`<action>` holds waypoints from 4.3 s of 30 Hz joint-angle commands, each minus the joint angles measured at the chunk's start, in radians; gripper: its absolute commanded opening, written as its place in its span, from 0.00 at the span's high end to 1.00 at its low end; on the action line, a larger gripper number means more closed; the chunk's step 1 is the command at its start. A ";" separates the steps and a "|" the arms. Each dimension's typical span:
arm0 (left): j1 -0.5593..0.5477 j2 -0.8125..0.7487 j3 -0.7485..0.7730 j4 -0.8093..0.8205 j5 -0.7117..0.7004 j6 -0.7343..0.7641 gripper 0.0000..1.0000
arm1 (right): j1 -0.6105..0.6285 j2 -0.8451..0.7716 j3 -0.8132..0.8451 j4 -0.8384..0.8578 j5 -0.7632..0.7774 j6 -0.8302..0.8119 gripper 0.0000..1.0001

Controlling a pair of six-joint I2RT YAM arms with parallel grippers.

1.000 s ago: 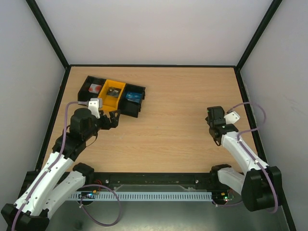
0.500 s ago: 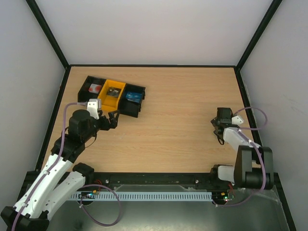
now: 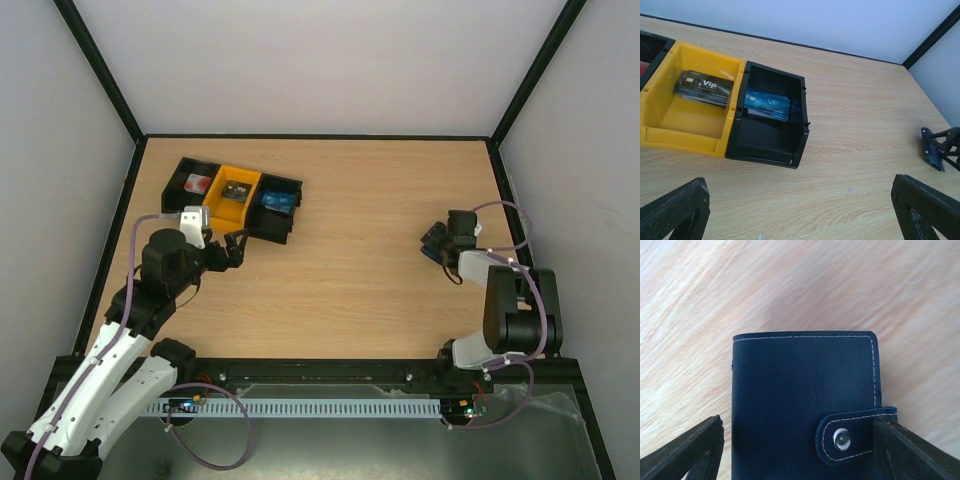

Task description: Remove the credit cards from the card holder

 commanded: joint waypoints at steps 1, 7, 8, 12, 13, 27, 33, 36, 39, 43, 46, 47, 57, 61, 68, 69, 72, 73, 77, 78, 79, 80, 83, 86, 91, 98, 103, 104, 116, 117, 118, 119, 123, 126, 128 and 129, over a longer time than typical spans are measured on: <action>0.003 -0.007 -0.015 0.013 -0.011 0.013 0.00 | 0.052 0.084 -0.030 -0.120 -0.171 0.009 0.22; 0.003 -0.003 -0.016 0.012 -0.016 0.014 0.00 | 0.160 0.070 -0.031 -0.152 -0.131 0.009 0.25; 0.003 -0.004 -0.016 0.011 -0.017 0.014 0.00 | 0.180 0.072 -0.029 -0.161 -0.116 0.008 0.25; 0.003 -0.001 -0.015 0.013 -0.024 0.015 0.00 | 0.288 0.099 0.004 -0.217 -0.056 0.008 0.26; 0.003 0.001 -0.016 0.013 -0.024 0.014 0.00 | 0.315 0.105 0.011 -0.226 -0.053 0.009 0.27; 0.003 0.020 -0.010 0.002 -0.035 0.013 0.00 | 0.717 0.072 0.007 -0.344 0.047 0.089 0.30; 0.003 0.021 -0.004 -0.007 -0.047 0.010 0.00 | 0.889 0.029 0.029 -0.379 0.016 0.122 0.31; 0.003 0.020 -0.004 -0.006 -0.049 0.010 0.00 | 0.950 0.018 0.054 -0.423 0.045 0.127 0.30; 0.003 0.025 -0.004 -0.005 -0.050 0.010 0.00 | 0.975 -0.009 0.075 -0.469 0.065 0.124 0.29; 0.003 0.032 -0.002 -0.004 -0.051 0.010 0.00 | 0.976 -0.084 0.096 -0.508 0.086 0.119 0.28; 0.003 0.038 -0.001 -0.006 -0.052 0.009 0.00 | 0.976 -0.118 0.115 -0.535 0.107 0.107 0.28; 0.003 0.040 0.001 -0.005 -0.052 0.010 0.00 | 0.976 -0.121 0.118 -0.540 0.112 0.104 0.28; 0.005 0.050 0.001 0.001 -0.054 0.012 0.00 | 0.976 -0.082 0.132 -0.516 0.150 0.087 0.58; 0.004 0.061 0.003 0.000 -0.051 0.014 0.00 | 0.976 -0.064 0.153 -0.514 0.157 0.079 0.64; 0.005 0.074 0.007 -0.005 -0.044 0.016 0.00 | 0.976 -0.047 0.188 -0.534 0.177 0.074 0.66; 0.005 0.075 0.007 -0.006 -0.044 0.016 0.00 | 0.976 -0.043 0.190 -0.540 0.182 0.073 0.67; 0.005 0.071 0.006 -0.006 -0.045 0.015 0.00 | 0.976 -0.031 0.189 -0.551 0.193 0.077 0.71; 0.005 0.070 0.006 -0.005 -0.046 0.015 0.00 | 0.976 -0.029 0.186 -0.550 0.193 0.076 0.72; 0.004 0.072 0.004 -0.003 -0.045 0.015 0.00 | 0.976 -0.027 0.181 -0.534 0.173 0.075 0.75; 0.005 0.073 0.005 -0.003 -0.045 0.015 0.00 | 0.976 -0.025 0.181 -0.533 0.172 0.074 0.75; 0.004 0.074 0.005 -0.003 -0.045 0.015 0.00 | 0.976 -0.025 0.181 -0.533 0.171 0.074 0.76; 0.004 0.075 0.007 -0.005 -0.042 0.015 0.00 | 0.976 -0.023 0.180 -0.533 0.173 0.074 0.77; 0.005 0.077 0.005 -0.005 -0.041 0.015 0.00 | 0.976 -0.013 0.177 -0.533 0.178 0.074 0.78; 0.005 0.075 0.006 -0.005 -0.042 0.015 0.00 | 0.976 0.002 0.175 -0.532 0.176 0.074 0.78; 0.004 0.074 0.005 -0.006 -0.043 0.015 0.00 | 0.976 0.001 0.176 -0.532 0.180 0.079 0.78; 0.004 0.076 0.005 -0.005 -0.044 0.015 0.00 | 0.977 0.006 0.175 -0.535 0.180 0.081 0.75; 0.005 0.072 0.006 -0.004 -0.044 0.017 0.00 | 0.978 0.022 0.176 -0.531 0.173 0.072 0.72; 0.005 0.070 0.004 -0.004 -0.044 0.019 0.00 | 0.979 0.026 0.176 -0.533 0.172 0.072 0.71; 0.005 0.071 0.004 -0.002 -0.046 0.020 0.00 | 0.993 0.039 0.178 -0.544 0.190 0.070 0.76; 0.005 0.070 0.004 -0.002 -0.045 0.020 0.00 | 0.994 0.036 0.178 -0.544 0.192 0.071 0.77; 0.005 0.071 0.004 -0.003 -0.046 0.021 0.00 | 0.995 0.032 0.178 -0.542 0.195 0.072 0.79; 0.005 0.070 0.004 -0.002 -0.046 0.020 0.00 | 0.995 0.030 0.179 -0.542 0.197 0.072 0.82; 0.005 0.072 0.004 -0.003 -0.044 0.020 0.00 | 0.997 0.020 0.179 -0.537 0.197 0.080 0.88; 0.005 0.072 0.002 -0.001 -0.044 0.020 0.00 | 0.998 0.010 0.173 -0.533 0.195 0.085 0.95; 0.004 0.075 0.003 -0.001 -0.043 0.020 0.00 | 0.998 0.004 0.171 -0.532 0.196 0.087 0.98; 0.005 0.075 0.004 0.000 -0.043 0.020 0.00 | 0.999 0.000 0.169 -0.530 0.196 0.085 0.98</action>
